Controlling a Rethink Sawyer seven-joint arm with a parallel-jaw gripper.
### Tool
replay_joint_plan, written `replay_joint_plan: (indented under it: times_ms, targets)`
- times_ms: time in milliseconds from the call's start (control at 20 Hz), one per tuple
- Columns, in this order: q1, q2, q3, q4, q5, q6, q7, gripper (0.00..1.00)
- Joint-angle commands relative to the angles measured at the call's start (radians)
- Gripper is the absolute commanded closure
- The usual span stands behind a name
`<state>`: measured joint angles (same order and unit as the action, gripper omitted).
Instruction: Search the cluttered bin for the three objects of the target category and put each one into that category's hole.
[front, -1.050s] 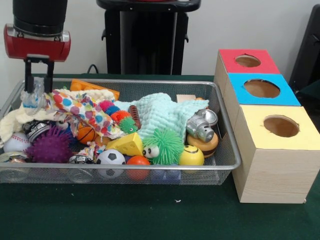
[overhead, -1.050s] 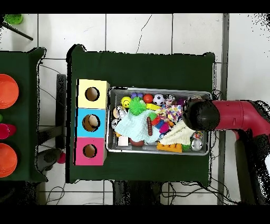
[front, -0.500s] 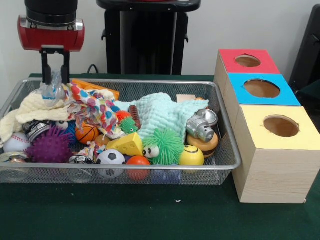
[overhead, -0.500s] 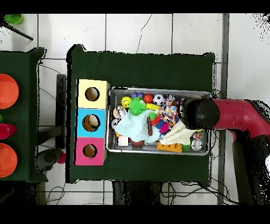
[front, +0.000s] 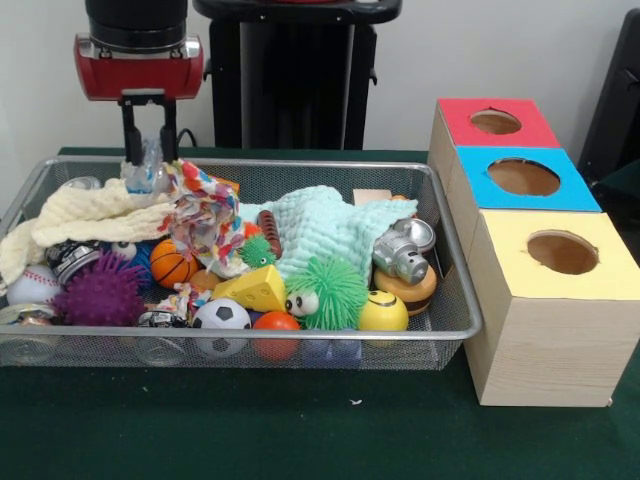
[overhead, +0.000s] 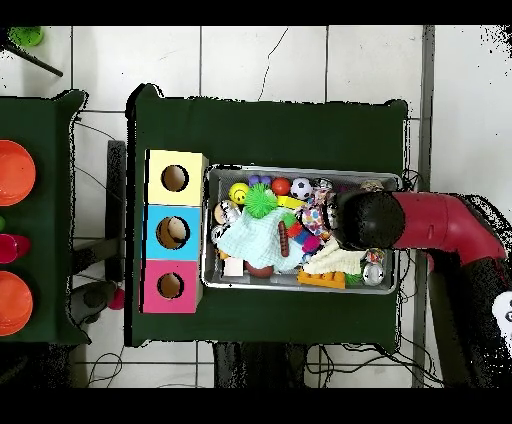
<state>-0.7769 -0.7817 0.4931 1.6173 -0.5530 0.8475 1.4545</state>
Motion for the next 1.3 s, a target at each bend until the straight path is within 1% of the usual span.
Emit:
replay_joint_plan:
  times_ms: [50, 550, 1000, 1100, 1200, 1300]
  targets:
    - [0.015, -0.004, 0.032, 0.097, 0.038, 0.065, -0.068, 1.00]
    - [0.028, -0.007, 0.019, 0.104, 0.058, 0.054, -0.043, 1.00]
    - [0.041, -0.033, 0.013, 0.146, 0.115, 0.048, 0.020, 1.00]
    - [0.034, -0.040, 0.025, 0.163, 0.145, 0.023, 0.033, 1.00]
    - [0.019, -0.042, 0.053, 0.184, 0.186, -0.025, 0.043, 1.00]
    - [0.014, -0.047, 0.073, 0.206, 0.211, -0.066, 0.045, 1.00]
